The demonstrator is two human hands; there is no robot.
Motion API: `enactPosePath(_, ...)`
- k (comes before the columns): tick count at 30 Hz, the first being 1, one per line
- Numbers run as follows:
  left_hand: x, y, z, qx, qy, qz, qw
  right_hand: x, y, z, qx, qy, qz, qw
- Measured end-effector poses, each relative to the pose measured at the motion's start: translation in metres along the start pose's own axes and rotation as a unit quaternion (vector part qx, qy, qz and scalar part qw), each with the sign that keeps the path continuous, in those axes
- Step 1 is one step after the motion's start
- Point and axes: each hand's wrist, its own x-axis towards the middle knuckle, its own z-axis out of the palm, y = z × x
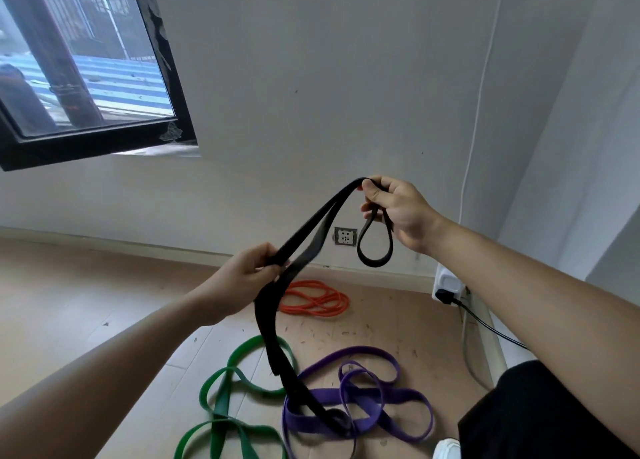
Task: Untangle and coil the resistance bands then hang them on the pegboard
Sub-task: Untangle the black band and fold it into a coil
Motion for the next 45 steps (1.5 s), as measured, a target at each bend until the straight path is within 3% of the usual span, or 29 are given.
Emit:
enactPosePath(12,-0.006,0.004,0.002,-0.101,-0.03,-0.001,0.994,0.004,0.003,-0.002,0.017,0.005,0.011,1.0)
enactPosePath(20,-0.003,0.001,0.005,0.004,0.034,0.06,0.998,0.006,0.011,-0.012,-0.001,-0.002,0.017,1.0)
enactPosePath(24,-0.001,-0.001,-0.004,-0.069,0.114,0.048,0.99,0.005,0.022,-0.029,-0.014,-0.084,0.057,0.995)
enactPosePath(28,0.001,0.005,-0.013,-0.159,0.152,0.061,0.974,0.001,0.038,-0.043,-0.127,-0.193,0.113,0.966)
enactPosePath(32,0.001,0.014,-0.012,-0.174,0.158,0.08,0.969,-0.006,0.046,-0.029,-0.236,-0.286,0.143,0.918)
enactPosePath(36,0.002,0.023,-0.005,-0.162,0.137,0.089,0.973,-0.018,0.045,0.003,-0.253,-0.353,0.14,0.89)
enactPosePath(40,0.002,0.029,0.008,-0.129,0.09,0.079,0.984,-0.025,0.036,0.036,-0.206,-0.384,0.085,0.896)
enactPosePath(45,0.001,0.026,0.007,-0.061,0.075,0.066,0.993,-0.025,0.011,0.053,-0.115,-0.335,0.055,0.934)
